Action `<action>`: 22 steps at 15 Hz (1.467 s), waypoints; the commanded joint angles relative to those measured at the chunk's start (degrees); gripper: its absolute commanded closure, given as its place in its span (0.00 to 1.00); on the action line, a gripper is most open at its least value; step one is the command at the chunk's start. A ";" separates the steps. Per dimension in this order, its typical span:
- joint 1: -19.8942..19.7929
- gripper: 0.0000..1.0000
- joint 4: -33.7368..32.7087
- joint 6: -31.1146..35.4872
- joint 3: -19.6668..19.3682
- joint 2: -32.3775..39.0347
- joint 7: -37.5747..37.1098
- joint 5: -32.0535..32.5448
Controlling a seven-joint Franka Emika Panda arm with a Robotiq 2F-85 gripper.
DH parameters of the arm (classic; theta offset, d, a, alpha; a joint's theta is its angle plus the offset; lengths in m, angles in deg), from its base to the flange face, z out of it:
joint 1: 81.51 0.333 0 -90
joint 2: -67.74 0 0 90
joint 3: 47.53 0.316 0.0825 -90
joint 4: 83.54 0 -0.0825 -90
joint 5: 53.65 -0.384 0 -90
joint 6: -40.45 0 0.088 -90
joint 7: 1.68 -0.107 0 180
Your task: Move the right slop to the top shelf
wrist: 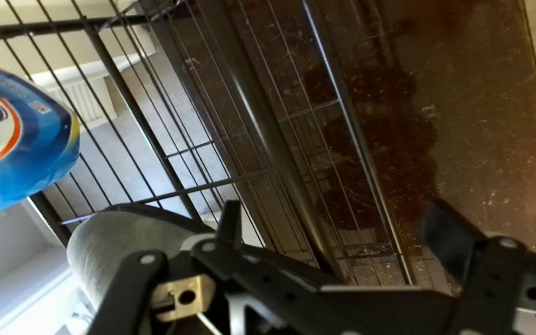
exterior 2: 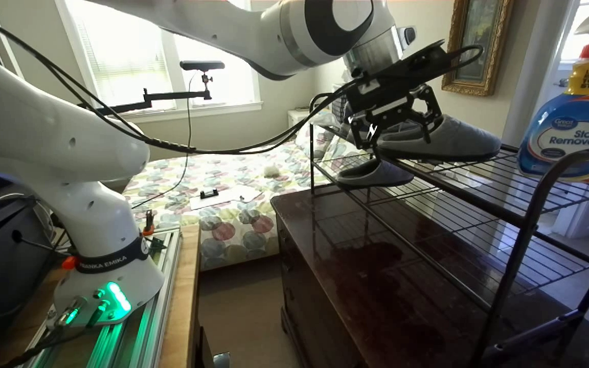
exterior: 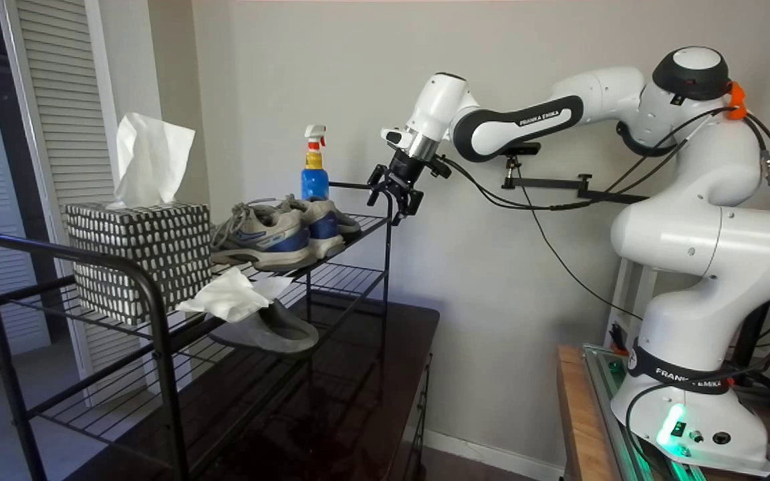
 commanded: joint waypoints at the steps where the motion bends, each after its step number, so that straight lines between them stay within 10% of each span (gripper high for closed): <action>1: 1.95 0.00 -0.87 4.88 -2.97 0.35 10.00 0.41; 22: 14.41 0.00 -3.79 12.13 -17.93 -11.68 18.93 -8.03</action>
